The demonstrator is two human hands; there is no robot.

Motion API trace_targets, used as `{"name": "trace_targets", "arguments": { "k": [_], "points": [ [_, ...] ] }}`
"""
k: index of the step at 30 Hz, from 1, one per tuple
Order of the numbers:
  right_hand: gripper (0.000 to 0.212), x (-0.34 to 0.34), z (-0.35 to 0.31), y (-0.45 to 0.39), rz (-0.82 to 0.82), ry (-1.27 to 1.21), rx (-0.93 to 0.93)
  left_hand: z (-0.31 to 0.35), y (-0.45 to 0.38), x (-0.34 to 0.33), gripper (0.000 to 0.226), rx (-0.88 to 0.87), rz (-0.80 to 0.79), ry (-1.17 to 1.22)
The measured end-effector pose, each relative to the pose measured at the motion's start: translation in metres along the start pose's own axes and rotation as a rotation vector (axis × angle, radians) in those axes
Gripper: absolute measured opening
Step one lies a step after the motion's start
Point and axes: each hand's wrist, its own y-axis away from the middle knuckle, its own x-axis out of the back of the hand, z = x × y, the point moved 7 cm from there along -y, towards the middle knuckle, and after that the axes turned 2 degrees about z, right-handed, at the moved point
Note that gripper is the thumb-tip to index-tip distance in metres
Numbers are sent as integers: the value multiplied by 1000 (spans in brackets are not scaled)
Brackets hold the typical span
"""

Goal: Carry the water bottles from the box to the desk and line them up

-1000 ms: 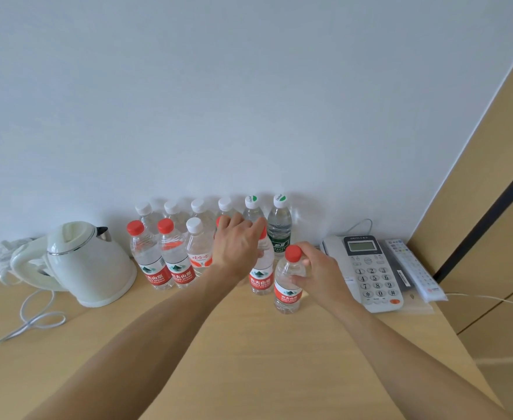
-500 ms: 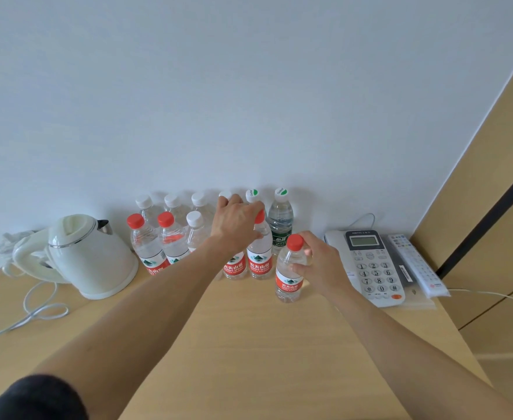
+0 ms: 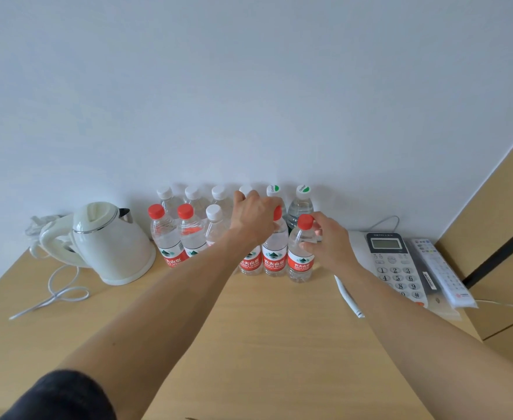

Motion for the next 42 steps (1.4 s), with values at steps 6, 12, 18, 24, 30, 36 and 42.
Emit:
{"name": "trace_targets", "arguments": {
  "k": [6, 12, 18, 24, 30, 36, 42],
  "points": [
    [52, 2, 6, -1, 22, 10, 5, 1, 1, -1, 27, 24, 18, 25],
    [48, 4, 4, -3, 62, 5, 3, -1, 2, -3, 35, 32, 30, 17],
    [52, 2, 2, -4, 35, 9, -16, -1, 2, -4, 29, 40, 30, 9],
    [46, 5, 8, -3, 23, 28, -89, -2, 2, -3, 19, 44, 23, 3],
    [39, 4, 7, -2, 23, 15, -120, -1, 3, -4, 15, 37, 30, 1],
    [40, 3, 7, 0, 10, 24, -135, -2, 3, -4, 17, 45, 28, -18],
    [41, 4, 4, -1, -21, 64, -156, -3, 4, -6, 20, 46, 29, -7]
  ]
}}
